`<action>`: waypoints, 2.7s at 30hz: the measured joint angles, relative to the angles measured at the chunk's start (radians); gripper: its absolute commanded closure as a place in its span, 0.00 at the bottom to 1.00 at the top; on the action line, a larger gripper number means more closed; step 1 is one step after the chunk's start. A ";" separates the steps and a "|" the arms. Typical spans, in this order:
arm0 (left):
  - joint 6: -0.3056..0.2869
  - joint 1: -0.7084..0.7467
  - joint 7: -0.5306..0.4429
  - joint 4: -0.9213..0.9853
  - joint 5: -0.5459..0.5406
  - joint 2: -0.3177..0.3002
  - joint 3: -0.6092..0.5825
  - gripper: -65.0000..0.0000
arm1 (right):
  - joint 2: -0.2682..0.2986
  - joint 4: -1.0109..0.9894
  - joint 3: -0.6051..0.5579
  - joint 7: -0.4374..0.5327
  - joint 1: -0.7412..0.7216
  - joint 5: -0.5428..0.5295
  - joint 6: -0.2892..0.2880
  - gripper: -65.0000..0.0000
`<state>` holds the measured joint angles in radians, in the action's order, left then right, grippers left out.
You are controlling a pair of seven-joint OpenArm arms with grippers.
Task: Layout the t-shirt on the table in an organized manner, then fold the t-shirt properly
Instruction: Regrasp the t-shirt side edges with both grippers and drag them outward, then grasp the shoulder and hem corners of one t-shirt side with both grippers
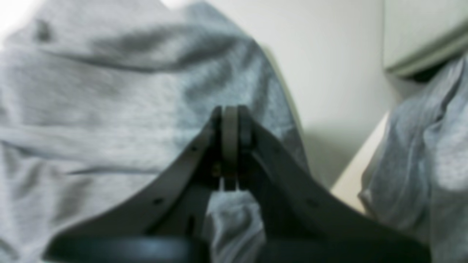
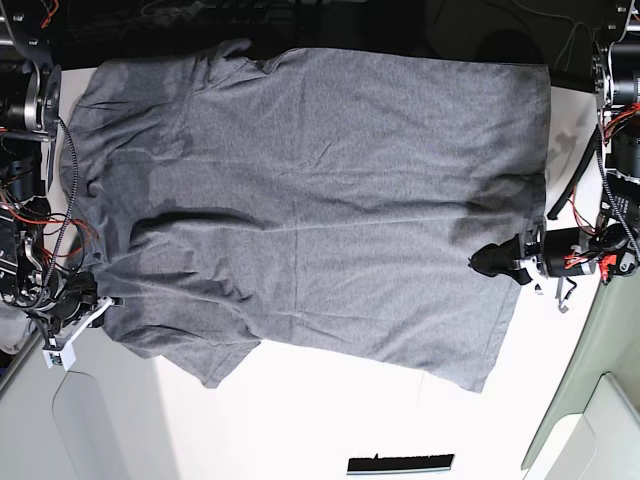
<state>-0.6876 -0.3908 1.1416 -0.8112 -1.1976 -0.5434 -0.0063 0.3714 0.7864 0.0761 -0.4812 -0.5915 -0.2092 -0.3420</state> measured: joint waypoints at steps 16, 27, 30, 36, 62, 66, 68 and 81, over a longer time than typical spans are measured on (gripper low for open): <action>-0.002 0.297 0.118 -0.333 -0.134 -0.108 -0.003 1.00 | 0.030 0.680 0.095 -0.286 0.600 -0.264 -0.080 1.00; -0.002 0.493 -0.152 -0.412 0.241 -0.083 0.002 1.00 | 0.047 0.611 0.141 -0.194 0.748 -0.267 -0.137 1.00; -0.010 0.485 -0.198 -0.414 0.296 -0.038 0.004 1.00 | 0.047 0.530 0.143 -0.158 0.710 -0.274 -0.146 1.00; -0.033 0.473 -0.377 -0.409 0.503 0.025 0.008 1.00 | 0.048 0.342 0.146 -0.105 0.580 -0.299 -0.199 1.00; 0.027 -0.111 -0.484 0.222 0.718 0.178 0.006 1.00 | 0.011 -0.064 0.146 -0.027 0.167 -0.134 -0.163 1.00; 0.000 -0.096 -0.289 0.184 0.507 0.152 0.003 0.93 | 0.026 -0.010 0.144 -0.084 0.179 -0.191 -0.163 1.00; 0.002 -0.074 -0.190 0.133 0.375 0.131 0.000 0.78 | 0.045 0.040 0.143 -0.141 0.191 -0.248 -0.180 1.00; -0.002 0.168 -0.096 -0.126 0.080 -0.102 0.000 0.57 | 0.132 0.519 0.274 -0.332 0.507 -0.462 -0.200 0.76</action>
<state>-0.6895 -0.2226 1.0458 -0.9371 -1.1175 -0.6456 -0.0063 0.5030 1.3052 0.3504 -0.8131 -0.0845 -0.6716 -0.5423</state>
